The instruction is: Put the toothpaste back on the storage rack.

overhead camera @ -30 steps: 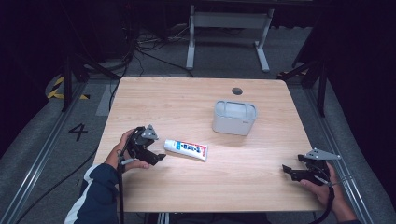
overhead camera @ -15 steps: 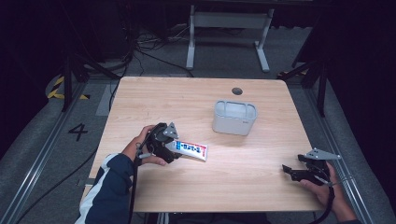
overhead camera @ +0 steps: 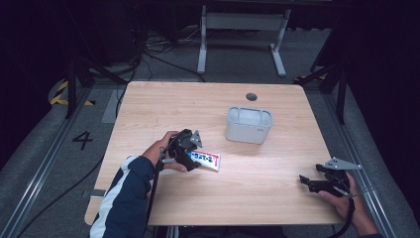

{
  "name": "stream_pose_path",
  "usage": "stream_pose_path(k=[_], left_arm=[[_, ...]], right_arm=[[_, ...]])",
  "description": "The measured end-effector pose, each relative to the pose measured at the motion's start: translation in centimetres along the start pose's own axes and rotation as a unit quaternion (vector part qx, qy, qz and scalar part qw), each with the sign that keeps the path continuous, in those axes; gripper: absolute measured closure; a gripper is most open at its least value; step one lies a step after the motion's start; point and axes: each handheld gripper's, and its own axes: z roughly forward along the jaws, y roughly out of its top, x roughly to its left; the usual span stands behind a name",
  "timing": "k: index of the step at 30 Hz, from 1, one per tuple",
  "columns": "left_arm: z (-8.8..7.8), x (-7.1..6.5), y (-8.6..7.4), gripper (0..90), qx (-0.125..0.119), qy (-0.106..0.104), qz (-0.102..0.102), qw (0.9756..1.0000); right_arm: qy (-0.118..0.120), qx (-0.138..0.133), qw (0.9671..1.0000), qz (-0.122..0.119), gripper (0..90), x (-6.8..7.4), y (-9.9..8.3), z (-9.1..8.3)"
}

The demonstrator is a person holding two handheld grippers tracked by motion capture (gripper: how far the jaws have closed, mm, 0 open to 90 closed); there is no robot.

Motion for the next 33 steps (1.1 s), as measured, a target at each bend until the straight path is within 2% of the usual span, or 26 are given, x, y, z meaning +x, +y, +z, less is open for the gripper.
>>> stream_pose_path(k=[6,7,9,14,17,18,20,22,25,26,28,29,30,33], left_arm=[[1.1,-0.1,1.3,24.7,0.027,-0.030,0.026,0.9989],[1.3,0.0,1.6,24.8,0.033,-0.033,0.036,0.9982],[1.6,0.0,2.1,25.0,0.038,-0.041,0.035,0.9978],[2.7,0.2,3.1,27.7,0.064,-0.054,0.048,0.9953],[3.1,0.2,3.4,27.9,0.082,-0.054,0.058,0.9935],[3.3,0.2,3.5,28.3,0.084,-0.052,0.056,0.9935],[3.6,0.3,3.7,30.1,0.098,-0.052,0.061,0.9919],[3.6,0.4,3.7,30.8,0.101,-0.057,0.055,0.9918],[3.9,0.9,4.2,32.1,0.110,-0.075,0.054,0.9896],[3.9,0.9,4.2,32.6,0.107,-0.078,0.054,0.9897],[3.9,1.0,4.4,33.6,0.116,-0.075,0.061,0.9886],[4.0,0.9,4.3,35.2,0.110,-0.073,0.057,0.9896],[3.9,0.9,4.5,35.8,0.117,-0.075,0.062,0.9884],[3.8,0.9,4.6,40.0,0.119,-0.075,0.059,0.9883]], right_arm=[[0.000,0.000,1.0000,0.000,15.4,0.0,0.0,0.0],[0.000,0.000,1.0000,0.000,15.4,0.0,0.0,0.0],[0.000,0.000,1.0000,0.000,15.4,0.0,0.0,0.0],[0.000,0.000,1.0000,0.000,15.4,0.0,0.0,0.0],[0.000,0.000,1.0000,-0.001,15.4,0.0,0.0,0.0],[0.000,0.000,1.0000,-0.001,15.4,0.0,0.0,0.0],[0.001,-0.001,1.0000,0.000,15.4,0.0,0.0,0.0],[0.001,-0.001,1.0000,0.000,15.4,0.0,0.0,0.0],[0.001,-0.001,1.0000,-0.001,15.5,0.0,0.0,0.0],[0.001,-0.001,1.0000,-0.001,15.5,0.0,0.0,0.0],[0.001,-0.001,1.0000,-0.001,15.5,0.0,0.0,0.0],[0.001,-0.001,1.0000,-0.001,15.5,0.0,0.0,0.0],[0.001,-0.001,1.0000,-0.001,15.5,0.0,0.0,0.0],[0.001,-0.001,1.0000,-0.001,15.5,0.0,0.0,0.0]])
